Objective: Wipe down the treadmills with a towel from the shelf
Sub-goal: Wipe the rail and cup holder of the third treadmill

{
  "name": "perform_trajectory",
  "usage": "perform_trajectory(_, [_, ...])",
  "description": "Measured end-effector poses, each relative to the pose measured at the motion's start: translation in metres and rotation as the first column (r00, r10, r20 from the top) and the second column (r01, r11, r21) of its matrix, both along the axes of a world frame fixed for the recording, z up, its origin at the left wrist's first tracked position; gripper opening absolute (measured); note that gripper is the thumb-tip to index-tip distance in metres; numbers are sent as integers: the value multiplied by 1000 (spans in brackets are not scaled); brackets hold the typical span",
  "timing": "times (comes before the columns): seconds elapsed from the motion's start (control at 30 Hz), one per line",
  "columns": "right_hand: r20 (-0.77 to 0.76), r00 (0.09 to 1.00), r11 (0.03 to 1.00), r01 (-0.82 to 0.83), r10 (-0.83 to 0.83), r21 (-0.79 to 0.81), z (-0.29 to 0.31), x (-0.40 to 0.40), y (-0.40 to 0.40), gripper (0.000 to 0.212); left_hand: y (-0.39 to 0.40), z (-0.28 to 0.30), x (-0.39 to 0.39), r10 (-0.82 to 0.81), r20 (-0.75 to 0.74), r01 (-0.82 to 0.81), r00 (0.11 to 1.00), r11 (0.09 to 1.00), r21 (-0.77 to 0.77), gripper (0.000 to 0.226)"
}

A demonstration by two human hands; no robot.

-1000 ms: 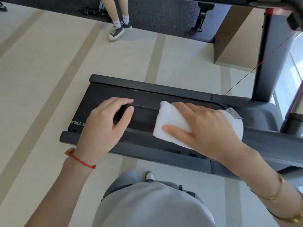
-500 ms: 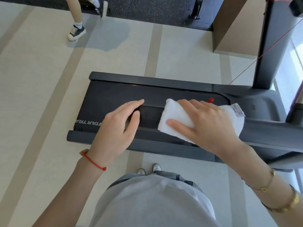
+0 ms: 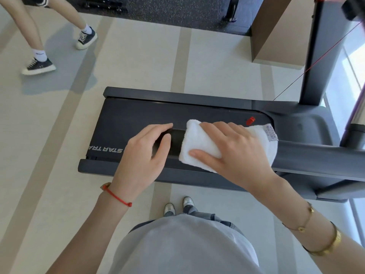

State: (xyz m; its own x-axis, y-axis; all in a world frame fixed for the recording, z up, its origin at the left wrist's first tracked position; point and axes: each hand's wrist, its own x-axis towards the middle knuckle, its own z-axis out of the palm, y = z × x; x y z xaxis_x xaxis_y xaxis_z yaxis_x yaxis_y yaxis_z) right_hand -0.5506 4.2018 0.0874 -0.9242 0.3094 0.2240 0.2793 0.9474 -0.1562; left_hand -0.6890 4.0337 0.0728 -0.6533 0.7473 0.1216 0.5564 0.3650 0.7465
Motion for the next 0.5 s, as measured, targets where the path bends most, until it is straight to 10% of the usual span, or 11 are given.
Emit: perform_trajectory(0.5, [124, 992, 999, -12, 16, -37, 10, -17, -5, 62, 2, 7, -9, -15, 84, 17, 996, 1000, -20, 35])
